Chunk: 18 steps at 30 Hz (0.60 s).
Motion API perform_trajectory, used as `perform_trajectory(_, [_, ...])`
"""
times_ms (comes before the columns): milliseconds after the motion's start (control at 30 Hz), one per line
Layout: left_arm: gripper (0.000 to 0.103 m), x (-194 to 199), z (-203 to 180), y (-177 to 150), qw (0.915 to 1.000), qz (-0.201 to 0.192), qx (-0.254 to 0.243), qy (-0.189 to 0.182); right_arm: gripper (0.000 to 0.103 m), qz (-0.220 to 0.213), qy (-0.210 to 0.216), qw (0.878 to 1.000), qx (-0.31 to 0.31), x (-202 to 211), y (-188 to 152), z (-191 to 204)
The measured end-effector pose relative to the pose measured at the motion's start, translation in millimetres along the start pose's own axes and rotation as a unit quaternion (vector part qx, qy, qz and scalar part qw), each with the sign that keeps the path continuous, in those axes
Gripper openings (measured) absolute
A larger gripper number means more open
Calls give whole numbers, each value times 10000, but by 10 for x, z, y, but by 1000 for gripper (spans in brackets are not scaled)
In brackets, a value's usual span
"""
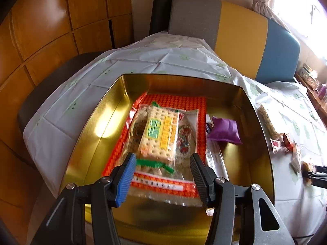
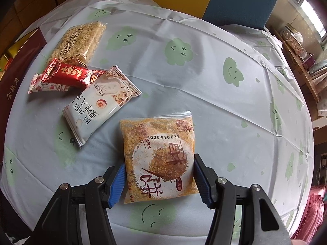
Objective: Organize snacks
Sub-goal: 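Carry the cracker pack into the gold tray and open the left tool, then carry the brown rice-cake bag into the gold tray and open the right tool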
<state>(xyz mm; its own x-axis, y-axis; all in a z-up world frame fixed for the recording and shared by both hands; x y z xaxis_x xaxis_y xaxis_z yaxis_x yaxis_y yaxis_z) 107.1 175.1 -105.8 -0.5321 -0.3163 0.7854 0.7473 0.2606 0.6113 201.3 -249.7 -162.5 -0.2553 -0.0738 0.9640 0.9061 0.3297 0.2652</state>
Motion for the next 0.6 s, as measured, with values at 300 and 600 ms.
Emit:
perform_trajectory(300, [63,67,21,-177,9997,-41,-146,188,61,-58,-132,9998,128,29,-20,64])
perform_trajectory(600, [74,121,-5,-226,9996,-142,-160,203,61,-72,-136,9998,128,28,-31,83])
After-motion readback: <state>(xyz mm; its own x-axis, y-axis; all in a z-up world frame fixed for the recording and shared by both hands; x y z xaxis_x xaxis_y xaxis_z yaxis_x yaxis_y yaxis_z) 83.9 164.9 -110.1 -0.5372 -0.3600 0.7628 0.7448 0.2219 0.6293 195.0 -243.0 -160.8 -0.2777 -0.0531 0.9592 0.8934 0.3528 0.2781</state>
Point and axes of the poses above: each gripper's, at about its wrist camera, not at the fingertips, and x roughly against the way its jaws point, z to its left, y to its top, the point moved 9 cm from there along -x, roughly the way its jaws point, and after that the axes turned 8 degrees about y, right-handed, at the moved point
